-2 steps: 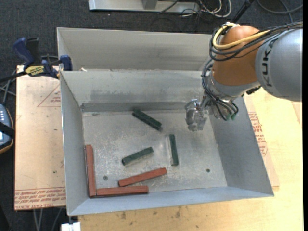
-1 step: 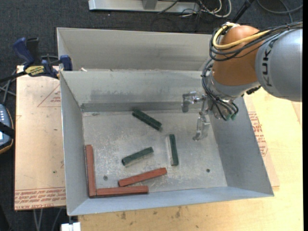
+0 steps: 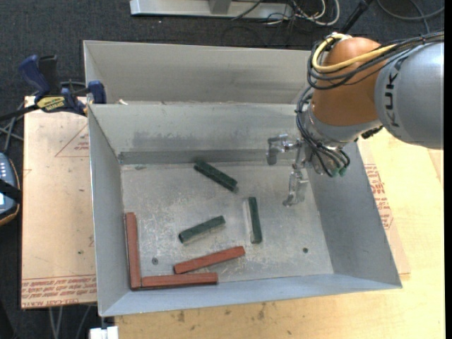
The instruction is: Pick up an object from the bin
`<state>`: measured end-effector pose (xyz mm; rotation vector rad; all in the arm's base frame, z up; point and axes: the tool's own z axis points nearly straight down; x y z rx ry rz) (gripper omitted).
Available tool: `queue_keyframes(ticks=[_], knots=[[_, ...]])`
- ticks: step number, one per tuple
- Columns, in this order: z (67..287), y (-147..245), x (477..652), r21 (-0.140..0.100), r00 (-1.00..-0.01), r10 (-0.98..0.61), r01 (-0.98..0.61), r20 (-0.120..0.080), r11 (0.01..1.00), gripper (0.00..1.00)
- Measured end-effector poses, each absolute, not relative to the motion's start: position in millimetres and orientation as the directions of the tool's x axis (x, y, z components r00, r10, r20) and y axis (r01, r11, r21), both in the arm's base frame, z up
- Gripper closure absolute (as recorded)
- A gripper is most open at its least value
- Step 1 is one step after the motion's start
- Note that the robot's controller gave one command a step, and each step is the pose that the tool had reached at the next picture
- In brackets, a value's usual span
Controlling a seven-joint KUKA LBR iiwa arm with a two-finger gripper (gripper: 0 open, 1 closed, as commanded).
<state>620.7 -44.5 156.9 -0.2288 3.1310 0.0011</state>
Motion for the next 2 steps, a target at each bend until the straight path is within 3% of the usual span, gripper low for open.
queue_keyframes(ticks=[1,2], knots=[[145,-4,615.9,-0.002,-0.984,-0.181,-0.181,-0.003,0.984,0.00],[97,8,622.5,0.001,-0.929,-0.371,-0.371,-0.007,0.929,0.00]])
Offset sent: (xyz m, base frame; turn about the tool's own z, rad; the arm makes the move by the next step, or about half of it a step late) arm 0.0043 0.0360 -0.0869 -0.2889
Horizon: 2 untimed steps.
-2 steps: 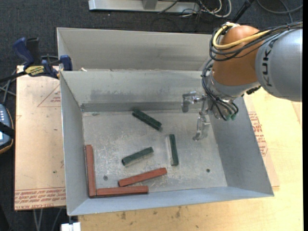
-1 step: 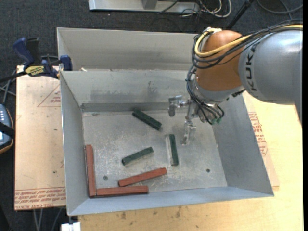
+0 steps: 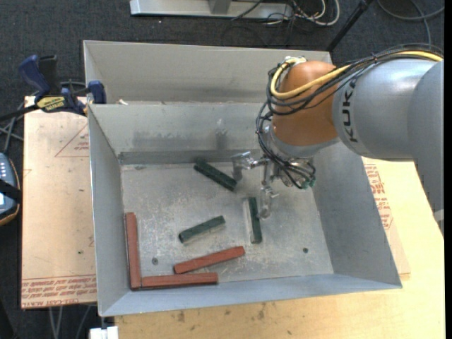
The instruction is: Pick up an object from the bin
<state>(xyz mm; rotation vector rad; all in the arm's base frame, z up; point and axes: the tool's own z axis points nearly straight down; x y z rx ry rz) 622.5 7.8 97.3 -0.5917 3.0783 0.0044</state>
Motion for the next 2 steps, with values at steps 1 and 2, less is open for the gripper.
queue_keyframes(ticks=[1,2], knots=[[78,39,587.5,-0.005,-0.856,-0.517,-0.517,-0.004,0.856,0.00],[95,81,576.4,0.003,-0.885,-0.465,-0.465,-0.001,0.885,0.00]])
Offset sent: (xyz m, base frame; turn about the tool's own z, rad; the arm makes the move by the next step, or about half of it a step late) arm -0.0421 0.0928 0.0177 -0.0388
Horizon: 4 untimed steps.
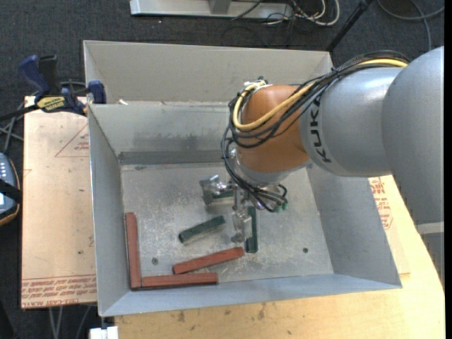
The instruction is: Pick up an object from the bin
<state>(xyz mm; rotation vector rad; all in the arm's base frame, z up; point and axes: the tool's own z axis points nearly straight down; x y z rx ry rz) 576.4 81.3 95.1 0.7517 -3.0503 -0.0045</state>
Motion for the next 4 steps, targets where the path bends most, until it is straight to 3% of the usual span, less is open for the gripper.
queue_keyframes(ticks=[1,2,3,4], knots=[[71,94,558.0,-0.001,-0.779,-0.627,-0.627,-0.004,0.779,1.00],[71,94,558.0,-0.001,-0.779,-0.627,-0.627,-0.004,0.779,1.00],[122,79,557.8,0.004,-0.786,-0.618,-0.618,0.003,0.786,1.00],[227,107,595.0,0.000,-0.824,-0.566,-0.566,-0.004,0.824,1.00]])
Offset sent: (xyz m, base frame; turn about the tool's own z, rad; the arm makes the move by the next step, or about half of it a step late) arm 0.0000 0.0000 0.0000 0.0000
